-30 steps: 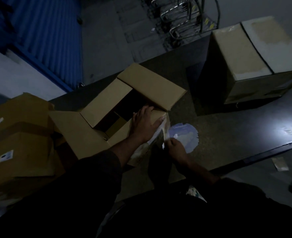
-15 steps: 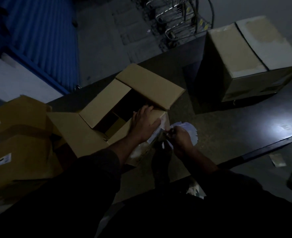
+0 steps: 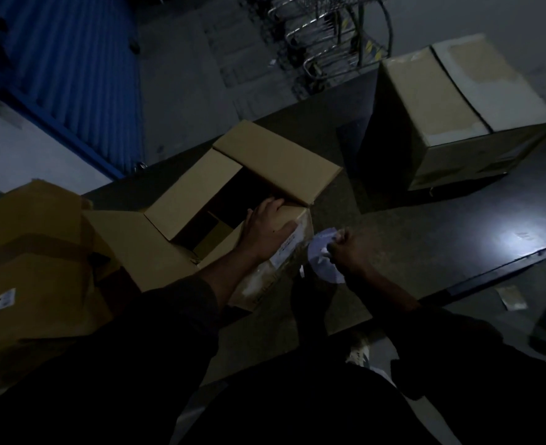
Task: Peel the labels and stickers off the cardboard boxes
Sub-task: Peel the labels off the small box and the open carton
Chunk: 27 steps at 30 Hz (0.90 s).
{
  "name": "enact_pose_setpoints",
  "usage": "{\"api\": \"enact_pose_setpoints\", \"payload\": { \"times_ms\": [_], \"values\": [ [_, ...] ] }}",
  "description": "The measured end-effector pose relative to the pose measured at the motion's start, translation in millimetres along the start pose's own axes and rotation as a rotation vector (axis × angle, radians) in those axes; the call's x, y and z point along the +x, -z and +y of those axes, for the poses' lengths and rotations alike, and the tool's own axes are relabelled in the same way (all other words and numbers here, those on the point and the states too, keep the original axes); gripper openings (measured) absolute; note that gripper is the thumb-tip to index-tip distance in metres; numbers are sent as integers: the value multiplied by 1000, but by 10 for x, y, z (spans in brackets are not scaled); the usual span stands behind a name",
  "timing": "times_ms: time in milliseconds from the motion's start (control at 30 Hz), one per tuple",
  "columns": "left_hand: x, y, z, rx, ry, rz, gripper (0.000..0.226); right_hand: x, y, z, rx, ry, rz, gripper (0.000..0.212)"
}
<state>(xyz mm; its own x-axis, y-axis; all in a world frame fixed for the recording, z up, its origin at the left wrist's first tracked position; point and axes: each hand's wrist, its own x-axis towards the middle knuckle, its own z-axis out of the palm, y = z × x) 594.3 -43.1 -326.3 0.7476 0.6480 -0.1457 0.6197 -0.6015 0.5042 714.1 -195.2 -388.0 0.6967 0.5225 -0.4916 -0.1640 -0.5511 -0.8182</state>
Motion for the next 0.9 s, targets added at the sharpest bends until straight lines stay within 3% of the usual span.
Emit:
{"api": "enact_pose_setpoints", "payload": {
  "times_ms": [200, 300, 367, 500, 667, 800, 900],
  "values": [
    [-30, 30, -38, 18, -12, -40, 76, -60, -238, 109, -49, 110, -185, 34],
    [-56, 13, -22, 51, -34, -19, 78, -7, -507, 259, 20, 195, -33, 17],
    [-86, 2, -12, 103, -71, 0, 67, -30, -574, 207, 33, 215, 59, 24],
    [-193, -7, -107, 187, -164, -41, 73, -32, -476, 129, -67, 235, -56, 14],
    [-191, -25, -173, 209, -187, -20, 82, -160, -312, 45, 165, 157, -248, 26],
    [-187, -31, -176, 188, -200, -18, 80, -132, -72, -45, 393, 165, -291, 16],
    [-185, -25, -160, 198, -196, -8, 77, -76, -6, -63, 301, 113, -247, 17]
  ]
}}
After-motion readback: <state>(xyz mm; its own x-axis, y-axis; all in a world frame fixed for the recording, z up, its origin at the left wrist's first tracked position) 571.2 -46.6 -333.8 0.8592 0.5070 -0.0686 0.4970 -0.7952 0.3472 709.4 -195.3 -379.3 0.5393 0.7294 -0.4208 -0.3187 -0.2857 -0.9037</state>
